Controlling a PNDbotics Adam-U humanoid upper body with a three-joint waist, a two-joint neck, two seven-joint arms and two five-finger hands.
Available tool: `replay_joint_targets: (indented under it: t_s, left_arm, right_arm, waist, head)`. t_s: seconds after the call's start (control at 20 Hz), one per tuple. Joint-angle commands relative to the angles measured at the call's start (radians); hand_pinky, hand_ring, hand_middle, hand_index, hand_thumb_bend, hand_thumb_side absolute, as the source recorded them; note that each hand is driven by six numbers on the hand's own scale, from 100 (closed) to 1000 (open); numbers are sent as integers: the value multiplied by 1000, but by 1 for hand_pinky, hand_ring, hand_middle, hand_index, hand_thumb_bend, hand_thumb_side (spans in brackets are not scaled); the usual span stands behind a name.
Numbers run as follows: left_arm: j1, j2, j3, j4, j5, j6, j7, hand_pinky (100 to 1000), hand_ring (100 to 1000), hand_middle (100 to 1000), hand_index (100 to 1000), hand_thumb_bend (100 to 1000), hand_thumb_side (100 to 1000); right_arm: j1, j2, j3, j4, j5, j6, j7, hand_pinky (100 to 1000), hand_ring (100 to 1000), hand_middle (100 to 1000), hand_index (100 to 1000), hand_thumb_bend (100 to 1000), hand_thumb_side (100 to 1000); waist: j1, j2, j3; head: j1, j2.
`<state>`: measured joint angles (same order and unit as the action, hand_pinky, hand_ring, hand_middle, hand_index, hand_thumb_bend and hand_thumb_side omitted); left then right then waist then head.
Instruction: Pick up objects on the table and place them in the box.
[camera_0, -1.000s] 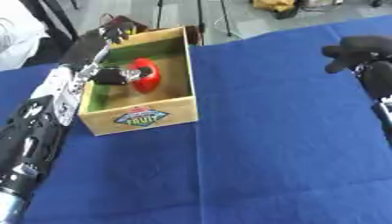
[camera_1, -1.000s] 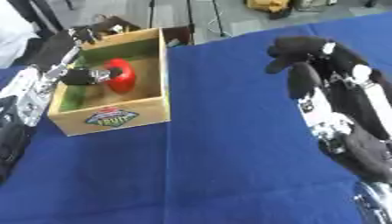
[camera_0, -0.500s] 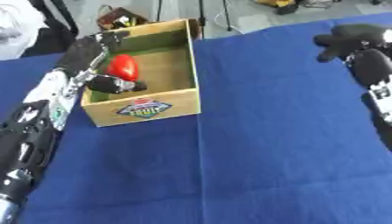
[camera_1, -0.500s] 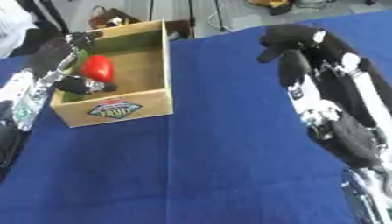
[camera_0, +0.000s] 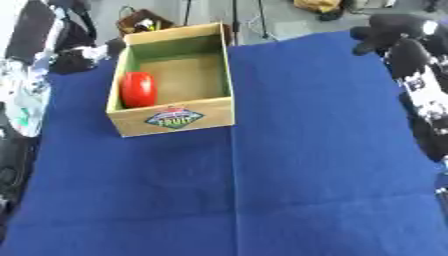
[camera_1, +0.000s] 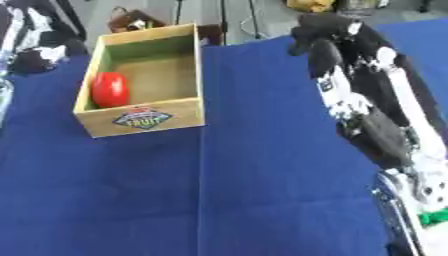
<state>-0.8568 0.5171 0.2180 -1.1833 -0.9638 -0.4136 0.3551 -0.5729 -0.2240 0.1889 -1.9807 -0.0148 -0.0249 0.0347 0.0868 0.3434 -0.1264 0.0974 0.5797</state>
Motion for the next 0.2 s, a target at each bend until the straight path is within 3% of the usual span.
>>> replay_joint_targets:
  t_s: [0.05, 0.2]
  left_arm:
    - [26, 4, 20, -91, 49, 16, 49, 343, 551, 536, 846, 655, 998]
    - [85, -26, 7, -156, 90, 30, 89, 344, 549, 534, 841, 605, 963]
  right_arm:
    - [-3, -1, -14, -19, 10, 4, -15, 972, 862, 601, 806, 100, 583]
    - [3, 0, -18, -19, 15, 9, -22, 973, 862, 601, 806, 100, 584]
  waist:
    - [-6, -32, 12]
    - [-12, -41, 29]
  head:
    - [-12, 16]
    - [-19, 23]
